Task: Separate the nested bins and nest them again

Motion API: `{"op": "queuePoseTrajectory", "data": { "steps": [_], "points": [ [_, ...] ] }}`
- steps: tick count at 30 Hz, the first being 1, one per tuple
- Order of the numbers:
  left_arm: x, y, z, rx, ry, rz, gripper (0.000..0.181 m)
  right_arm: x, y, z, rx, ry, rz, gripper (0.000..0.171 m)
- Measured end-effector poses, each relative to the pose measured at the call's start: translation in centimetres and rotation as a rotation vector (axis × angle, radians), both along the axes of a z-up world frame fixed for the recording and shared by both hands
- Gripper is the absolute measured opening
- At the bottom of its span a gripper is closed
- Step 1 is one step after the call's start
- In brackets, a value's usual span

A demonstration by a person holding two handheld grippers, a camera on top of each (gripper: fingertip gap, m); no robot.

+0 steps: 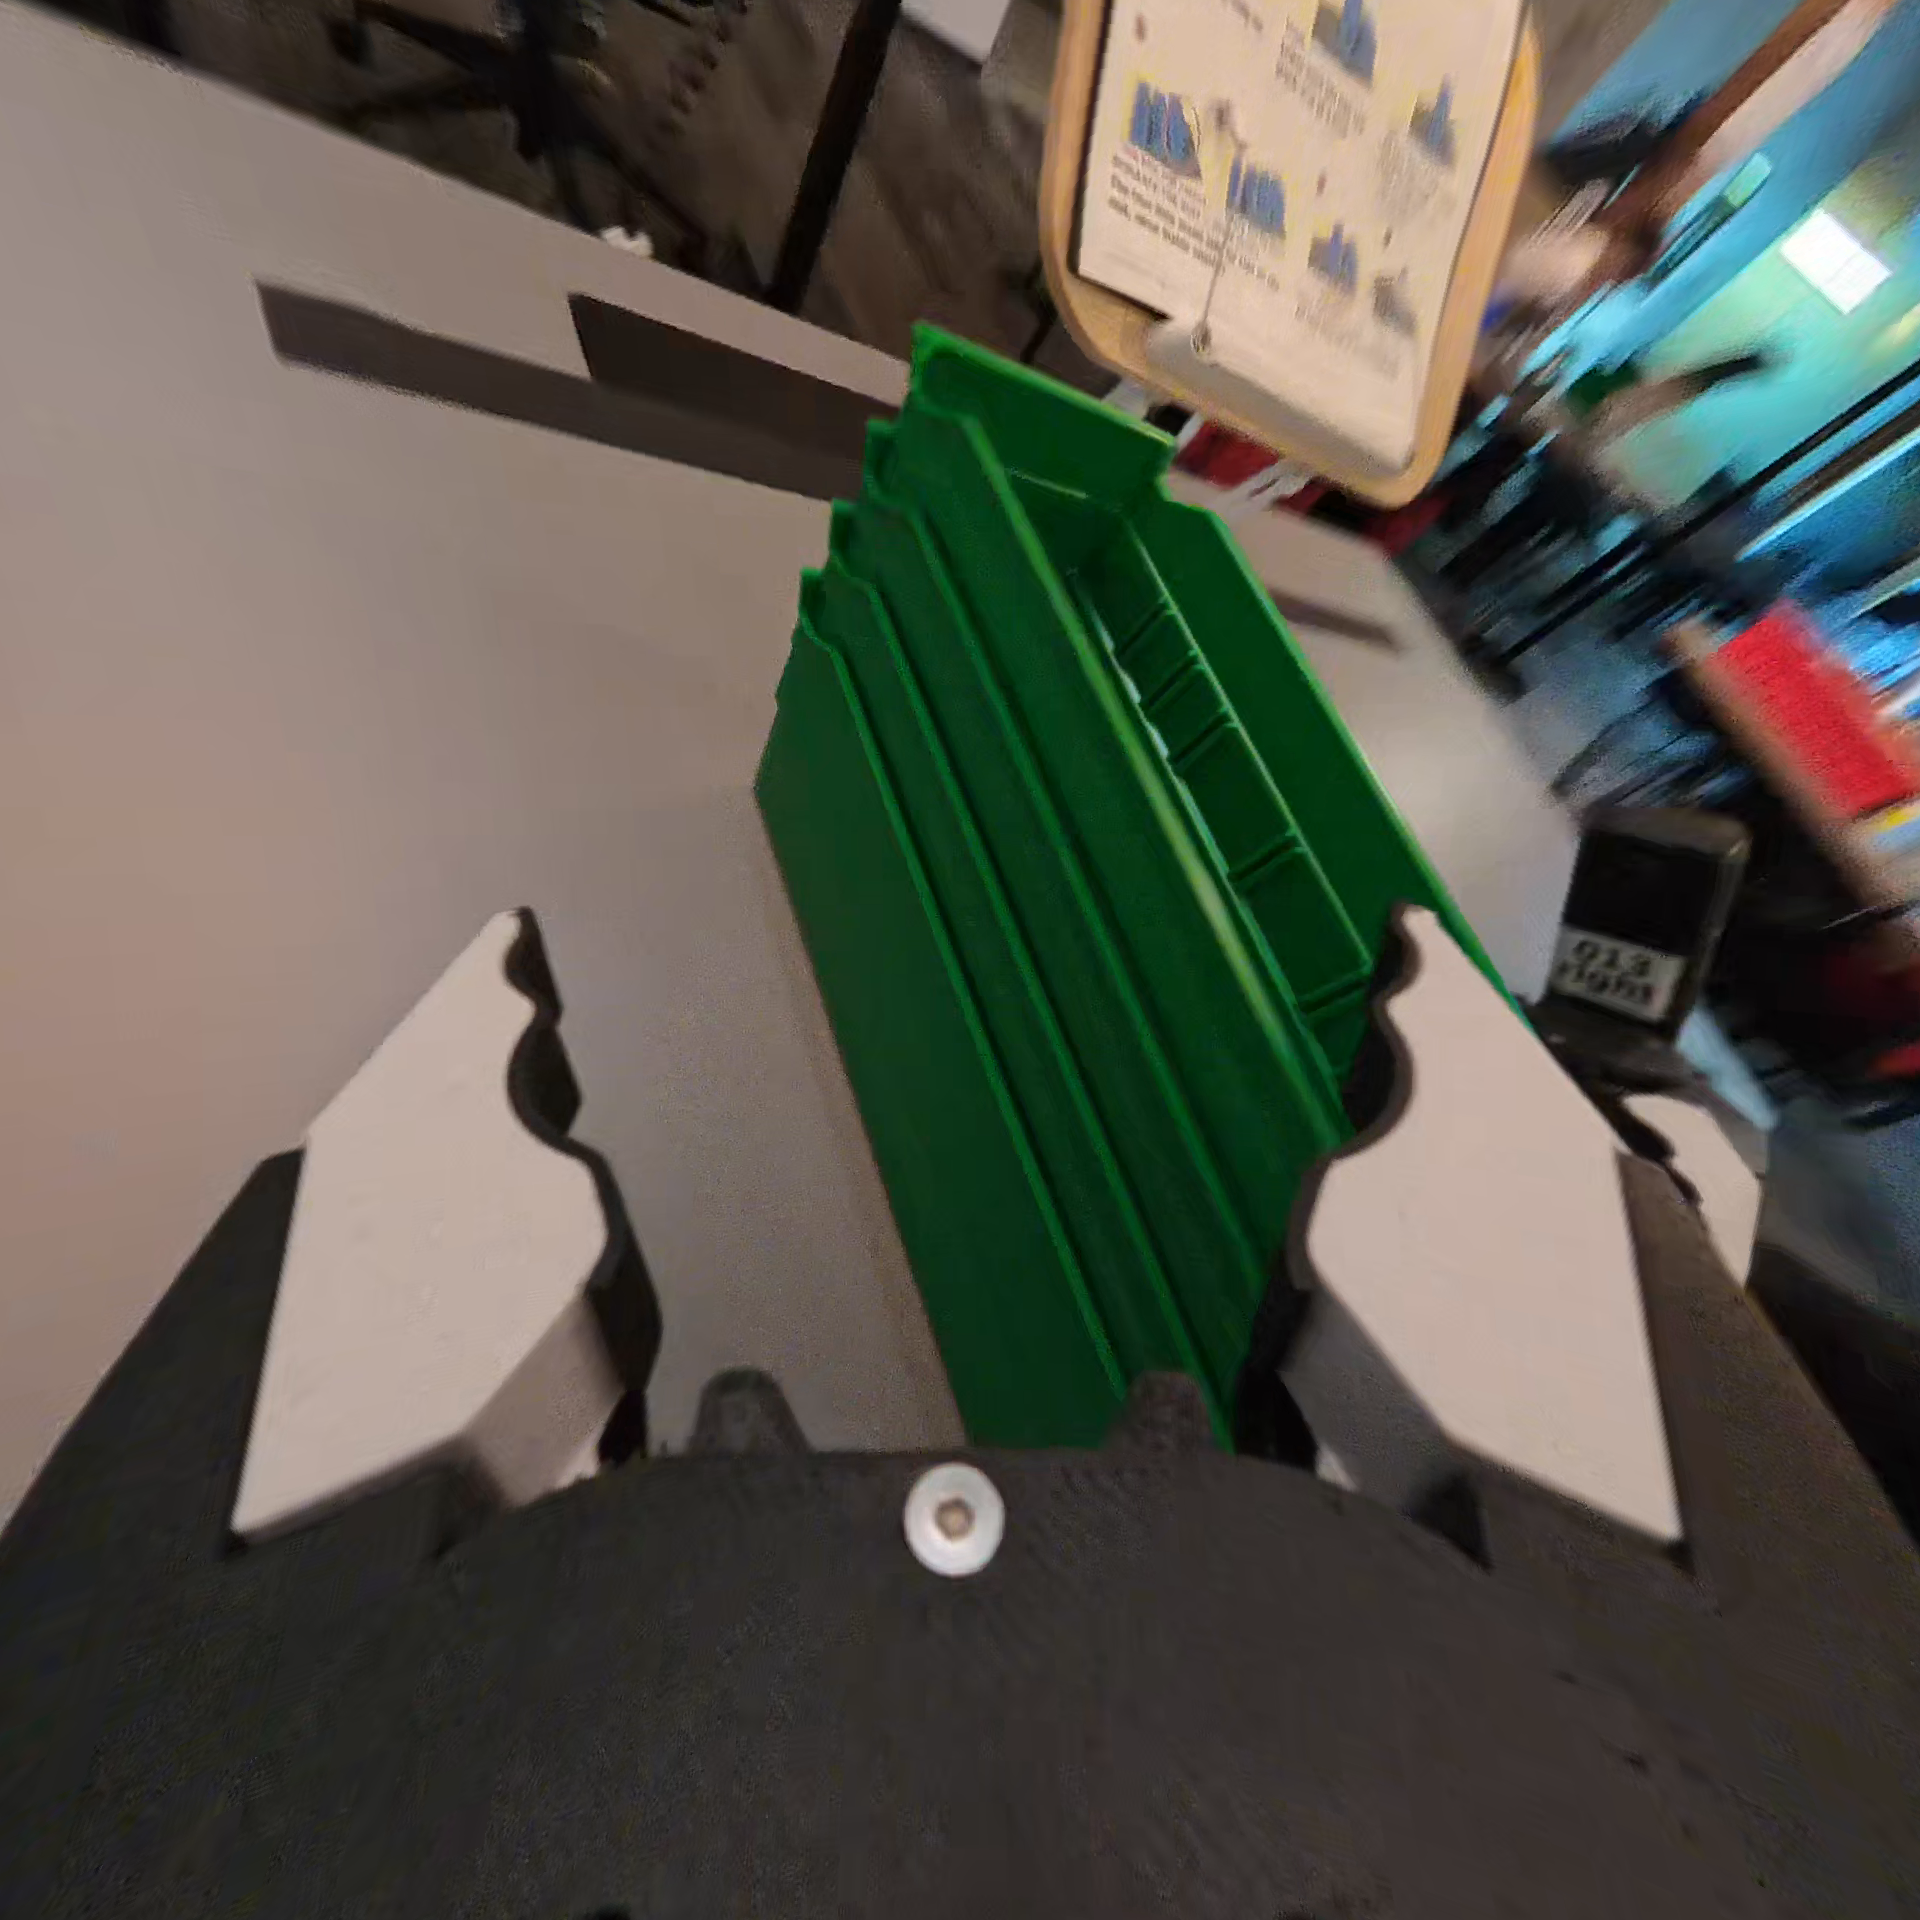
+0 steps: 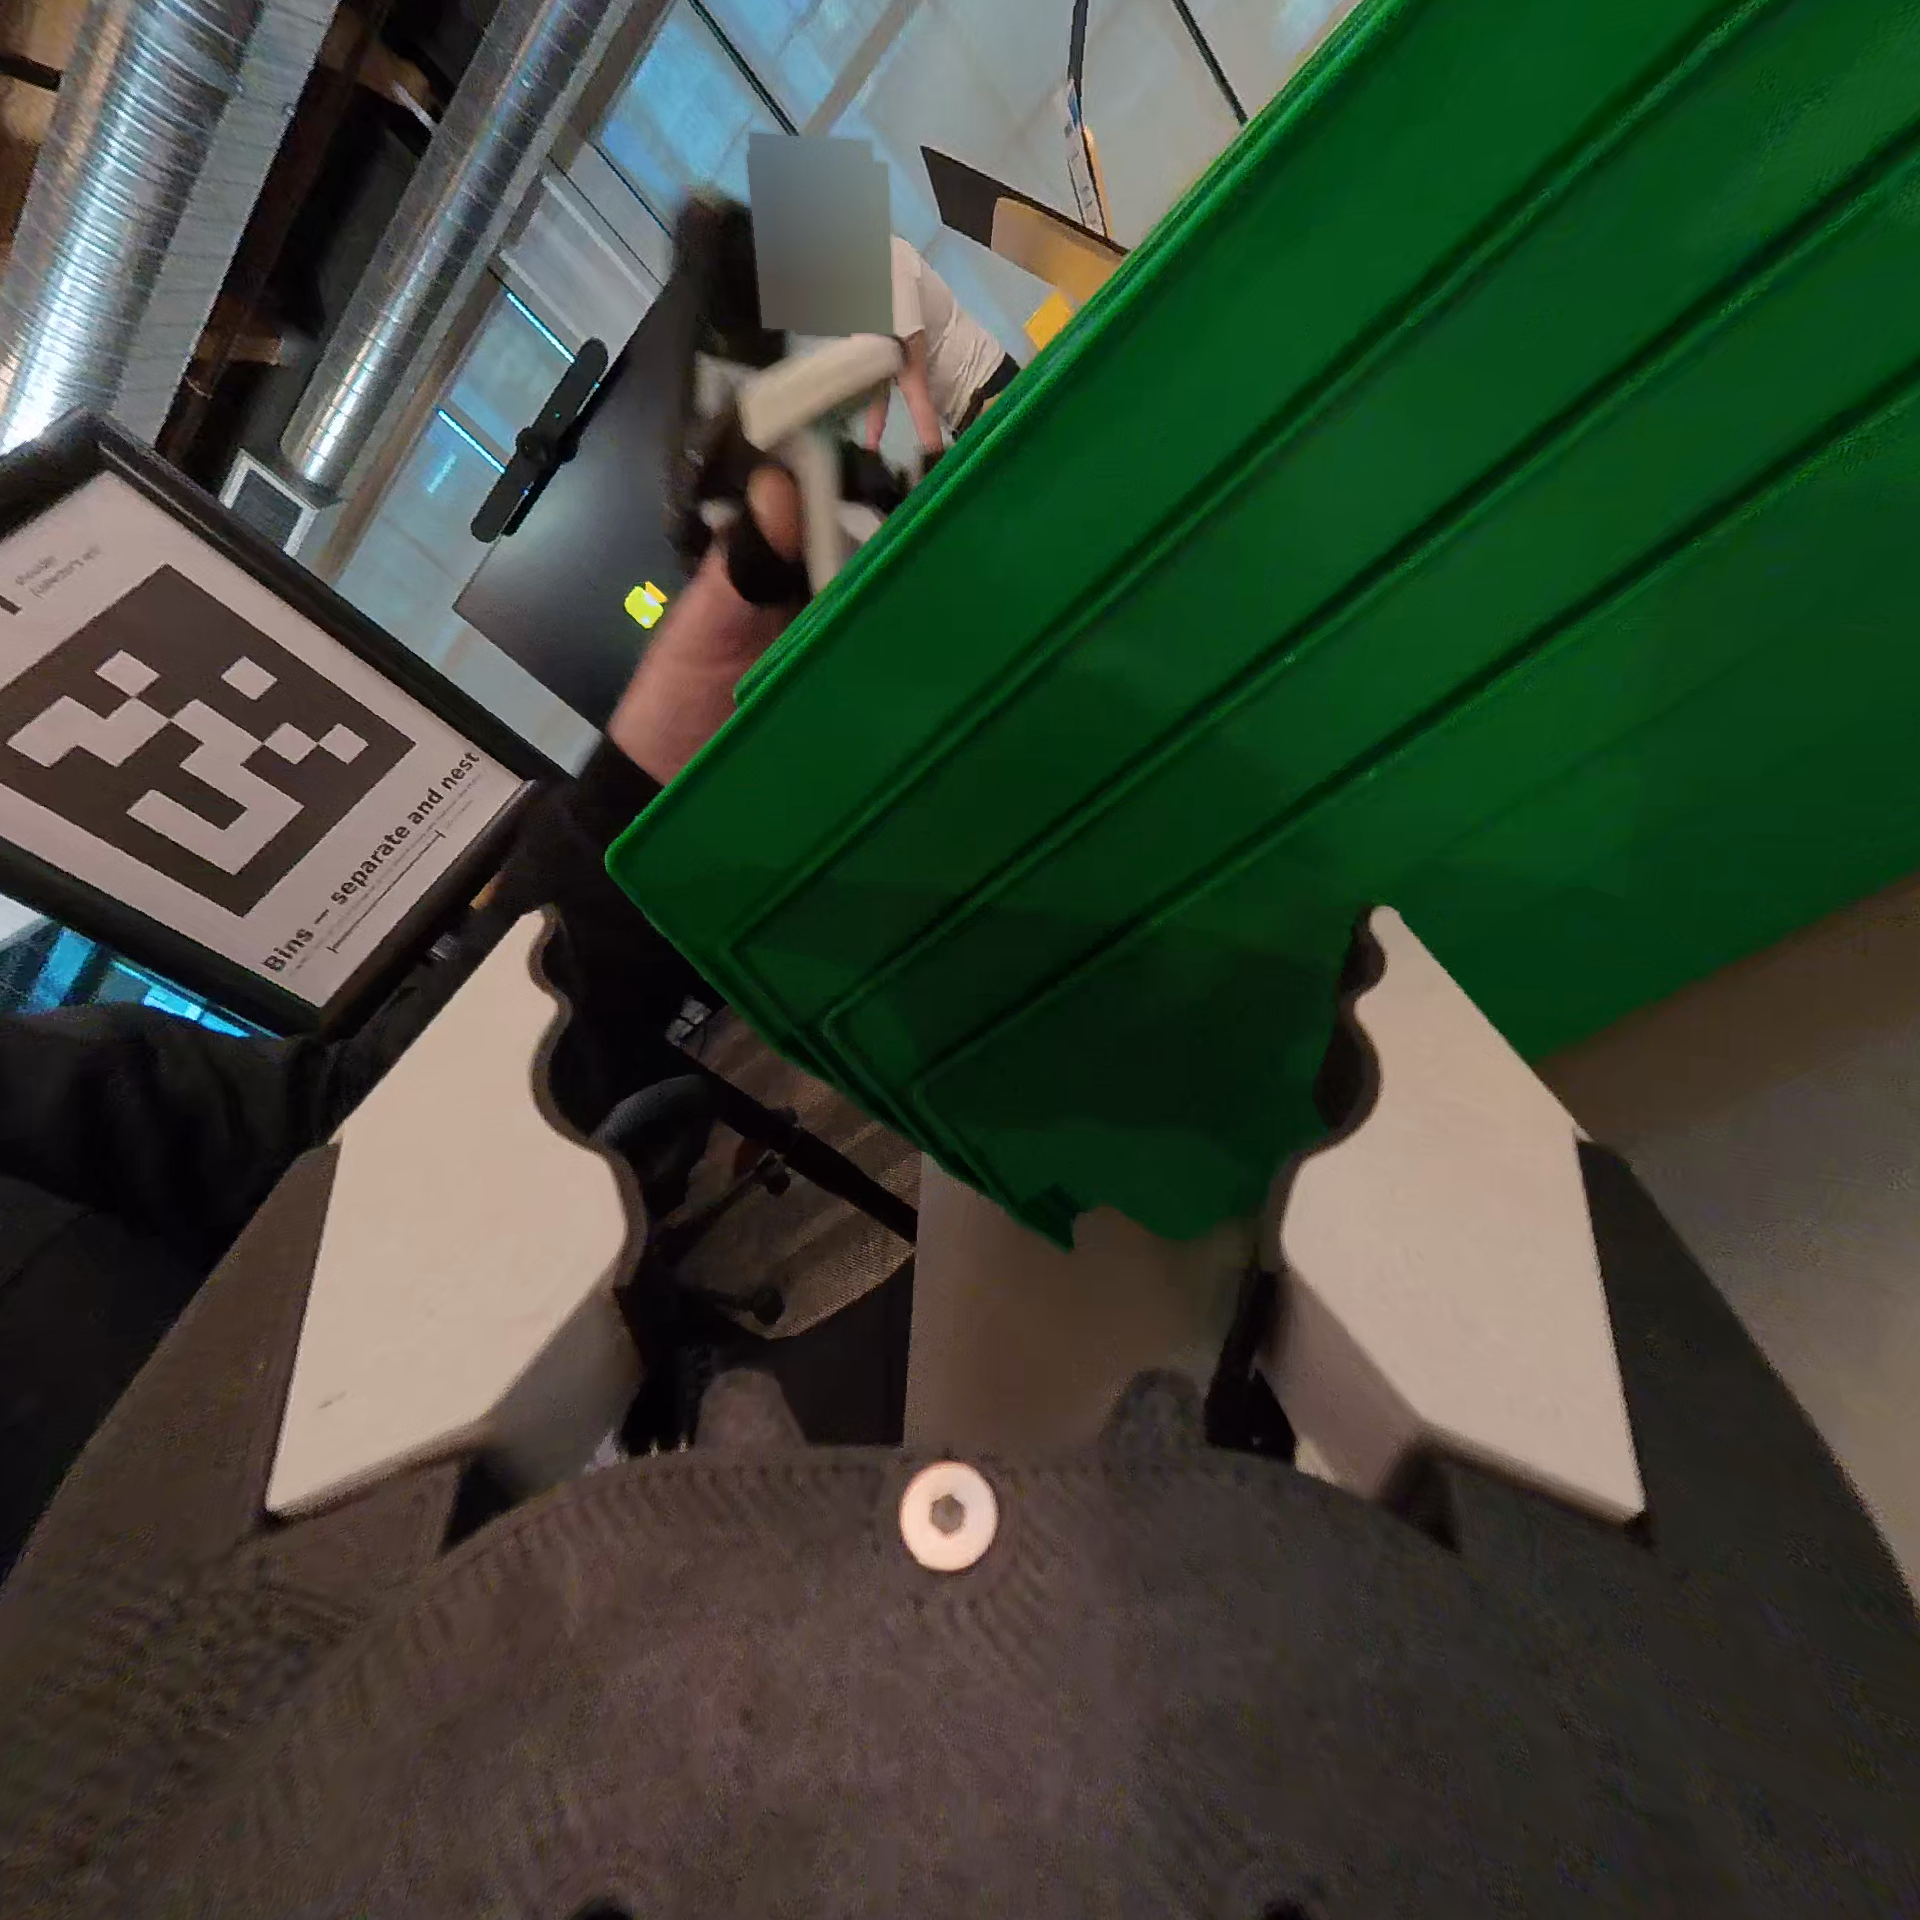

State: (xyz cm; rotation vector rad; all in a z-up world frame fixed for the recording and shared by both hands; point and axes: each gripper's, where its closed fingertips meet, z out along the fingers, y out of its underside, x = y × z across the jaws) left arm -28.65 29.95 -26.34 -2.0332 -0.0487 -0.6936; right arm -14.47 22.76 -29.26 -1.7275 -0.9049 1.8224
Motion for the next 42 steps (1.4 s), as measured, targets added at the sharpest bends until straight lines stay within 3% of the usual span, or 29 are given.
{"op": "queuePoseTrajectory", "data": {
  "steps": [3,6,12,14,18,22,28,37,42],
  "points": [
    [3.1,0.0,3.8,-0.034,0.155,-0.091,0.158,0.7,0.5,-0.6,0.031,-0.025,-0.003,0.139],
    [6.7,0.8,5.5,-0.087,0.265,-0.162,0.158,1.3,1.6,-1.2,0.052,-0.044,-0.02,0.138],
    [10.3,2.9,2.3,-0.318,0.5,-0.218,0.158,2.6,3.5,-3.3,0.049,-0.068,-0.06,0.13],
    [9.1,3.4,0.9,-0.407,0.653,-0.175,0.159,2.8,3.7,-3.9,0.059,-0.074,-0.064,0.127],
    [7.9,2.9,-1.6,-0.574,0.727,-0.151,0.159,3.0,3.9,-4.4,0.055,-0.068,-0.057,0.124],
    [9.2,2.2,-2.3,-0.646,0.567,-0.206,0.134,3.2,3.8,-4.1,0.079,-0.063,-0.042,0.123],
    [9.1,2.1,-1.9,-0.664,0.543,-0.219,0.117,4.0,4.7,-4.4,0.078,-0.065,-0.059,0.119],
    [9.0,2.1,-1.7,-0.62,0.529,-0.238,0.109,3.6,4.4,-4.3,0.147,-0.088,-0.051,0.117],
    [9.0,2.0,-1.6,-0.616,0.521,-0.249,0.107,2.2,5.7,-0.9,0.27,-0.094,-0.161,0.104]
  ]
}}
